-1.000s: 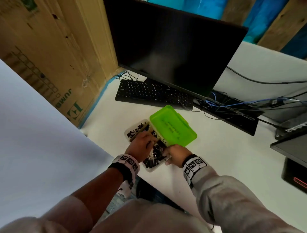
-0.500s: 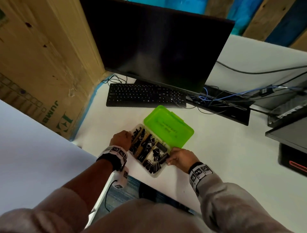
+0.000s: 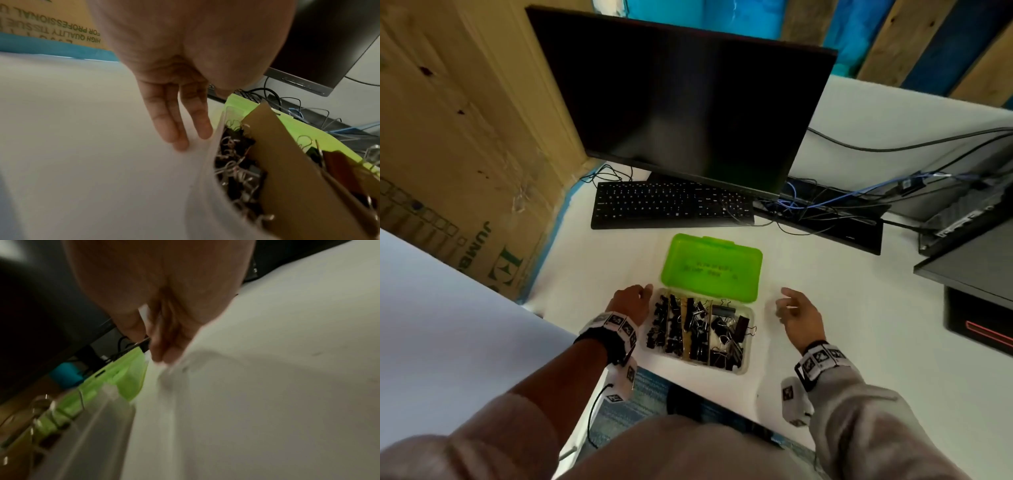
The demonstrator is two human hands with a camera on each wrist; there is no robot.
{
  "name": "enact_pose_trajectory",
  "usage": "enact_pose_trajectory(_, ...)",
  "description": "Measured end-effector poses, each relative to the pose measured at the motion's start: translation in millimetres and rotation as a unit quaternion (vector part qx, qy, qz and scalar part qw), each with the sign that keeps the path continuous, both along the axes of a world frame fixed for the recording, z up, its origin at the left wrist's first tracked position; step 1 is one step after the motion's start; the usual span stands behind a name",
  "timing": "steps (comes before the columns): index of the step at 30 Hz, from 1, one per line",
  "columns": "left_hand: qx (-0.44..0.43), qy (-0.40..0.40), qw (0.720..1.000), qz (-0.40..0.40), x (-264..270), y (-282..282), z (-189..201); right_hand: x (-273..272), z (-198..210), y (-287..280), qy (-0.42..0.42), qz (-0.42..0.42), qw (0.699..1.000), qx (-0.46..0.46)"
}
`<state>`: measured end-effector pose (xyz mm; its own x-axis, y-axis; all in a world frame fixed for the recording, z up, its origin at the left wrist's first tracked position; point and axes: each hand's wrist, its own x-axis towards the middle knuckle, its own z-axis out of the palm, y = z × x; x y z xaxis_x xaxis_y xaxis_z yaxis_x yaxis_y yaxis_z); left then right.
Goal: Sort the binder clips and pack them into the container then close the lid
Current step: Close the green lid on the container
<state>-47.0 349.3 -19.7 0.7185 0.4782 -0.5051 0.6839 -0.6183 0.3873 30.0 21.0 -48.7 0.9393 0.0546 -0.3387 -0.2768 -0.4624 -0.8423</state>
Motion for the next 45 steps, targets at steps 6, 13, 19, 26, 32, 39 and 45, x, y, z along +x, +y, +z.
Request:
enact_pose_trajectory(6,-0.176,-0.063,0.981,0.059,36,-16,15,12,35,34,0.199,0.06,0.973,0.103)
enact_pose_trajectory(13,-0.358,-0.105,0.909,0.185,35,-21,38,7,52,30,0.204,-0.005,0.956,0.21)
enact_pose_trajectory(19,-0.432,-0.106,0.871,0.21,36,-25,40,10,57,32,0.216,-0.016,0.944,0.249)
enact_pose_trajectory(26,-0.405,-0.113,0.883,0.208,27,-25,34,11,54,16,0.215,-0.048,0.949,0.225)
enact_pose_trajectory(32,-0.248,-0.09,0.963,0.062,-2,-32,19,-7,51,8,0.246,0.062,0.965,0.06)
enact_pose_trajectory(39,-0.046,-0.01,0.998,0.038,-18,-43,8,-23,43,27,0.148,0.136,0.966,-0.163)
enact_pose_trajectory(45,-0.076,-0.024,0.992,0.095,-15,-46,21,-22,41,27,0.178,0.033,0.983,-0.023)
